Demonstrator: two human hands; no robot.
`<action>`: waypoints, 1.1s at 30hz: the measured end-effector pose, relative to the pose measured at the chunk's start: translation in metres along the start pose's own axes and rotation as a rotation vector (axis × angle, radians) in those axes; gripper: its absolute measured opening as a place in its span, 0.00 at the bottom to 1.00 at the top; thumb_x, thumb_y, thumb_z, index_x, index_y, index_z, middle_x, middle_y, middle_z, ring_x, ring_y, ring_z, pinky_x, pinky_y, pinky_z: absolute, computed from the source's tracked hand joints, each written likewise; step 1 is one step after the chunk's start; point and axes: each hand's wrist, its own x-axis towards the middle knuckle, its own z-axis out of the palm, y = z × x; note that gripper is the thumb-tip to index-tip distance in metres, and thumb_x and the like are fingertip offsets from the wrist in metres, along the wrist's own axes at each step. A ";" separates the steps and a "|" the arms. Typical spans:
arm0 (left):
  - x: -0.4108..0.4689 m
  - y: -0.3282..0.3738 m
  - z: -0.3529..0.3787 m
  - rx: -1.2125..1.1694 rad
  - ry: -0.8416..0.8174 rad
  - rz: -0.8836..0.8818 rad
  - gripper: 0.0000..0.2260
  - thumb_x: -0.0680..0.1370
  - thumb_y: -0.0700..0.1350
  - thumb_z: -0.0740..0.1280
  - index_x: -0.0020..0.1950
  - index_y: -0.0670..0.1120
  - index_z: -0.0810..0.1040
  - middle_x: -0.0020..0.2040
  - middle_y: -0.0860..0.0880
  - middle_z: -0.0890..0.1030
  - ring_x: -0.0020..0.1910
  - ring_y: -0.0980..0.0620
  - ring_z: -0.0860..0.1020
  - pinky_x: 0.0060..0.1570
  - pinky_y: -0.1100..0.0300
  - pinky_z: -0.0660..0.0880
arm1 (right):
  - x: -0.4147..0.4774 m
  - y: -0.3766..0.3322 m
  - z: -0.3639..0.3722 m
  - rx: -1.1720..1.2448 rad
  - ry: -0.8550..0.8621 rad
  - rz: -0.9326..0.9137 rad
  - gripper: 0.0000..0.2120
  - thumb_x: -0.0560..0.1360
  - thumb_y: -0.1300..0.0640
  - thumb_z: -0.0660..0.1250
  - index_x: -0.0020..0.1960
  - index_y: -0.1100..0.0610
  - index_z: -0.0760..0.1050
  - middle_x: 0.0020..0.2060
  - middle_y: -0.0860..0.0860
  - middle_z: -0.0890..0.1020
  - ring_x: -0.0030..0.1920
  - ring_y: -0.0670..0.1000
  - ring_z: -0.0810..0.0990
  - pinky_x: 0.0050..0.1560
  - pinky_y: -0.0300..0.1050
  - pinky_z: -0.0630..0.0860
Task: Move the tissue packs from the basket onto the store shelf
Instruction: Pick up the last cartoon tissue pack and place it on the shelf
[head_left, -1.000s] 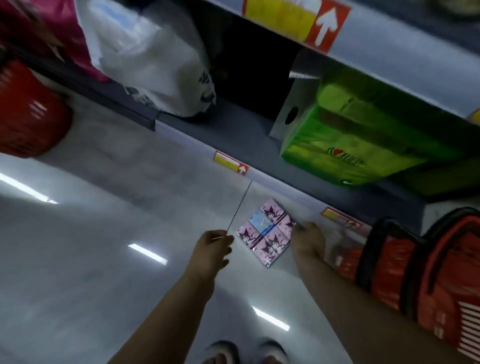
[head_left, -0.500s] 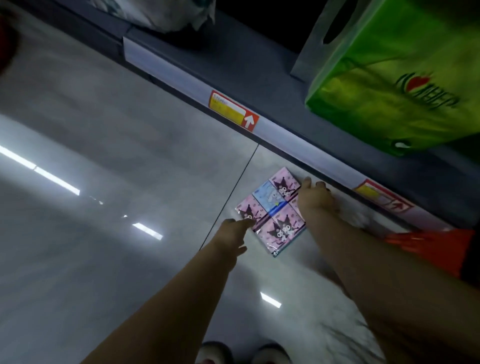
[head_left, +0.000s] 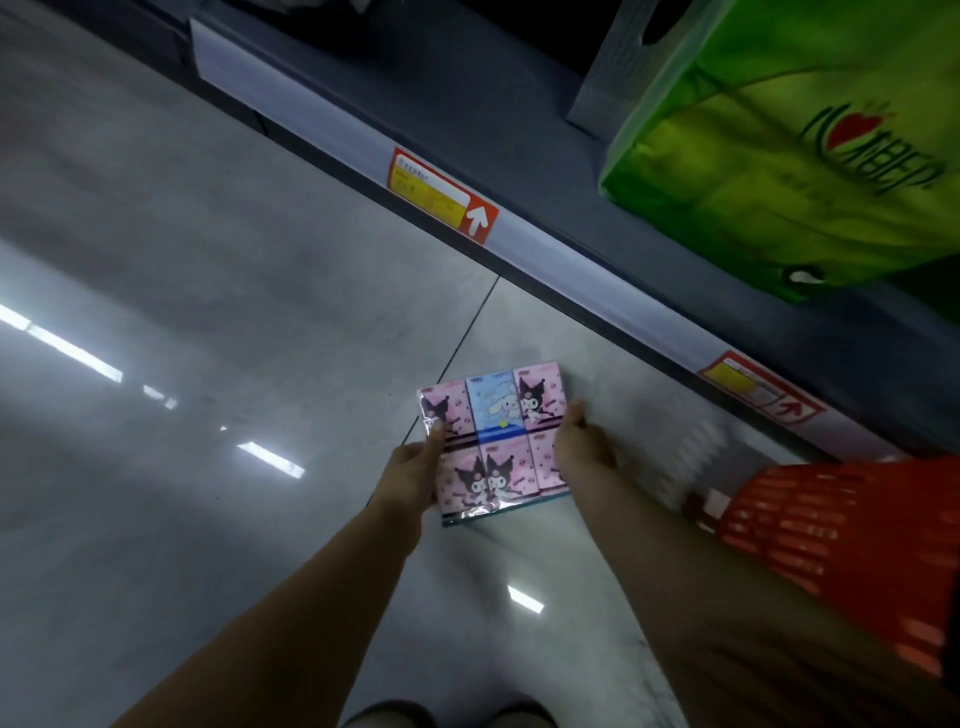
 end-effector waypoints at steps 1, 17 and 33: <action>0.002 -0.002 -0.004 0.020 -0.014 0.003 0.21 0.77 0.59 0.60 0.48 0.42 0.80 0.43 0.44 0.85 0.38 0.49 0.83 0.36 0.60 0.77 | 0.000 0.003 0.006 0.020 -0.005 -0.026 0.29 0.82 0.45 0.40 0.66 0.64 0.68 0.63 0.65 0.73 0.61 0.61 0.74 0.58 0.51 0.69; -0.061 0.017 -0.033 -0.125 -0.037 0.050 0.36 0.68 0.53 0.73 0.68 0.35 0.65 0.55 0.36 0.82 0.52 0.38 0.82 0.48 0.46 0.81 | -0.068 0.022 0.002 0.414 0.110 -0.055 0.26 0.80 0.41 0.50 0.58 0.64 0.70 0.56 0.62 0.79 0.53 0.62 0.78 0.45 0.48 0.72; -0.315 0.184 -0.035 -0.100 0.008 0.492 0.08 0.72 0.48 0.67 0.47 0.46 0.74 0.39 0.46 0.85 0.39 0.47 0.83 0.47 0.46 0.78 | -0.296 -0.035 -0.215 0.806 0.020 -0.499 0.14 0.80 0.45 0.54 0.49 0.56 0.68 0.37 0.44 0.76 0.36 0.35 0.75 0.29 0.27 0.66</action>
